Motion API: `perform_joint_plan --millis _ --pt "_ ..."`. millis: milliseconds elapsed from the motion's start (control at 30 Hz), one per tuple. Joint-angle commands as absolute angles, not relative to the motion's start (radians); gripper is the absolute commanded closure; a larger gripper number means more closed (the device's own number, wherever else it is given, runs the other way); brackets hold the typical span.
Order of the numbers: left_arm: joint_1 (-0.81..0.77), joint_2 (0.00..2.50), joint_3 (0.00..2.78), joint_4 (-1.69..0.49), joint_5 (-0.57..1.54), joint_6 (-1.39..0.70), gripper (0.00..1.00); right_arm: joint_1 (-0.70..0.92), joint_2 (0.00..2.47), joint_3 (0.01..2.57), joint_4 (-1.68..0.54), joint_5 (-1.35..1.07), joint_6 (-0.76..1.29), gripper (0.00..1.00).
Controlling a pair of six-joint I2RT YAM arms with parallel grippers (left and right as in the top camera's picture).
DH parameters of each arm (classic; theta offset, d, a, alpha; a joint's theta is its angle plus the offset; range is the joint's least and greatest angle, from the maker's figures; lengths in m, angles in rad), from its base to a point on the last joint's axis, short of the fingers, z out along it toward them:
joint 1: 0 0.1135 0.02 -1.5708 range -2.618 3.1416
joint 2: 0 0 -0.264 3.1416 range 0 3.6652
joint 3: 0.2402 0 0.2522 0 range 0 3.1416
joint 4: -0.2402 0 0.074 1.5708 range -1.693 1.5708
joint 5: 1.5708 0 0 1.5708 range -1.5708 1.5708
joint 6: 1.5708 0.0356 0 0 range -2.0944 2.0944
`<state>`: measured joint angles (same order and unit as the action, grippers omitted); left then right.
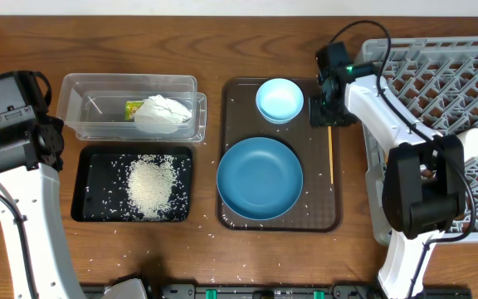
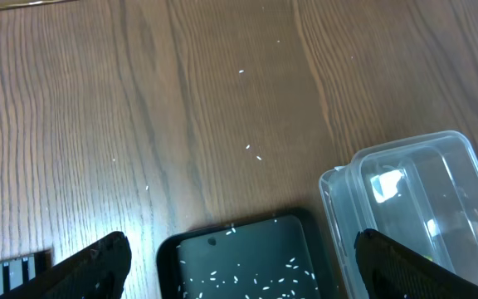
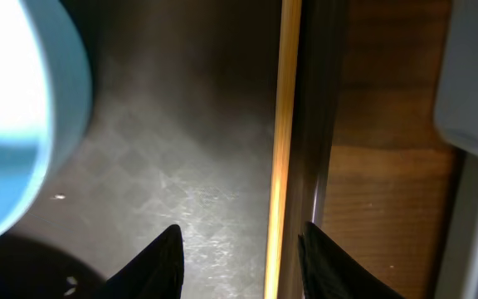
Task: Sort waste into correct bins and load items into the dishwasher rack
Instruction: 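Return the right gripper to the second chopstick and grasp it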
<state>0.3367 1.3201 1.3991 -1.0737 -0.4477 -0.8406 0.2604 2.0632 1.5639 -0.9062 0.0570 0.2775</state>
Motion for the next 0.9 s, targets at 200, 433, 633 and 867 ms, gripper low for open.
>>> perform_joint_plan --millis 200,433,633,867 --pt "0.34 1.321 1.402 -1.077 -0.456 -0.843 0.11 0.258 2.049 1.491 -0.847 0.079 0.265 0.56" --pt "0.34 1.321 1.402 -1.077 -0.456 -0.843 0.11 0.26 2.049 1.473 -0.831 0.074 0.265 0.56" --pt "0.34 1.321 1.402 -1.077 -0.456 -0.843 0.11 0.262 2.049 1.46 -0.818 0.074 0.265 0.56" --pt "0.34 1.321 1.402 -1.077 -0.456 -0.843 0.11 0.263 2.049 1.439 -0.8 0.072 0.265 0.57"
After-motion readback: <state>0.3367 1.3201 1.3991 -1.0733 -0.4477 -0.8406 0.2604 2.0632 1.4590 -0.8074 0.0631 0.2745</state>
